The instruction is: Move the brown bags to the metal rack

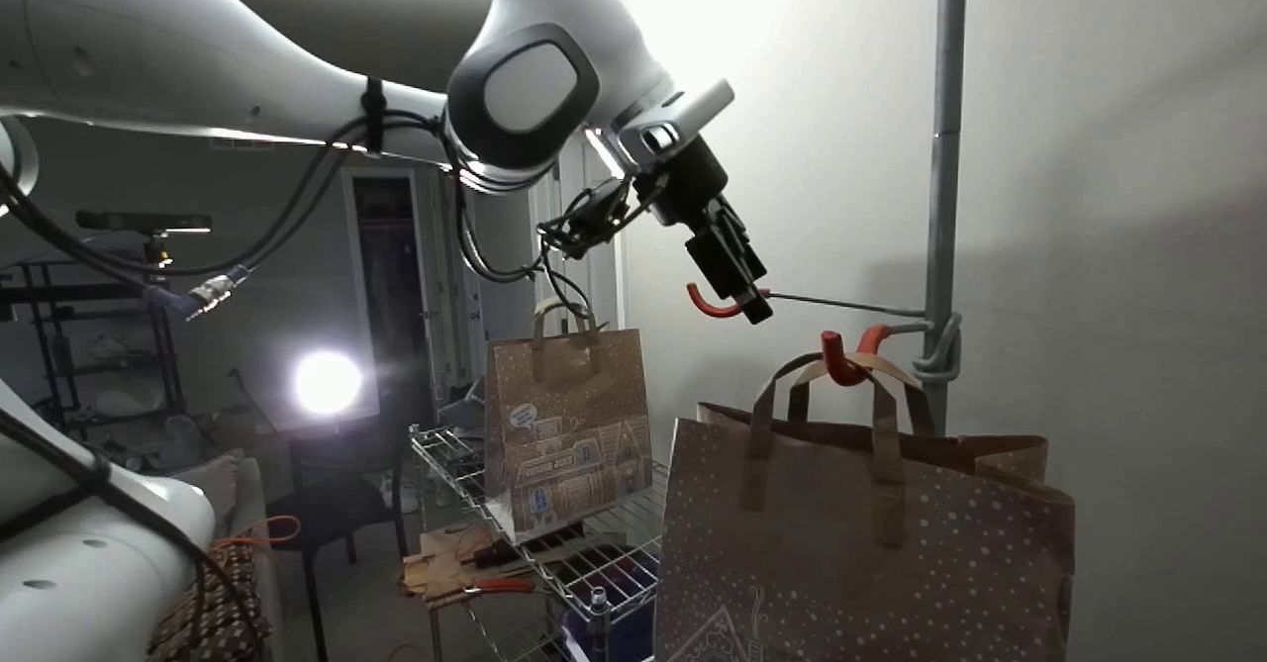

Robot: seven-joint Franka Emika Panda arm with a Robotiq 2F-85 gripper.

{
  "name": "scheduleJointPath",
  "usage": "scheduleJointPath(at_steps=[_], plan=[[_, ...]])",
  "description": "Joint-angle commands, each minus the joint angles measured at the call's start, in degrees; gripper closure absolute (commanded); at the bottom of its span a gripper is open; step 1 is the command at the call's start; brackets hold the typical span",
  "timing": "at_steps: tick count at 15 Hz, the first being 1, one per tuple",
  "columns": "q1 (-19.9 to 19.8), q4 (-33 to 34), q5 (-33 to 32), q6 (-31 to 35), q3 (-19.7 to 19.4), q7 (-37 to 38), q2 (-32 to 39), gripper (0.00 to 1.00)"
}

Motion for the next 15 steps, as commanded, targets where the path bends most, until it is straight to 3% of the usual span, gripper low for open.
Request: scheduleJointPath(at_steps=[1,9,15], plan=[[-2.12,-1.87,-4.68,-3.93,0.29,1.78,-4.57,0.0],[-4.39,-4.69,-4.82,2.86,-0.72,9.01,1.28,0.0],[-7.65,-4.46,-10.76,12.17,-0.56,19.24,5.35,0.0]])
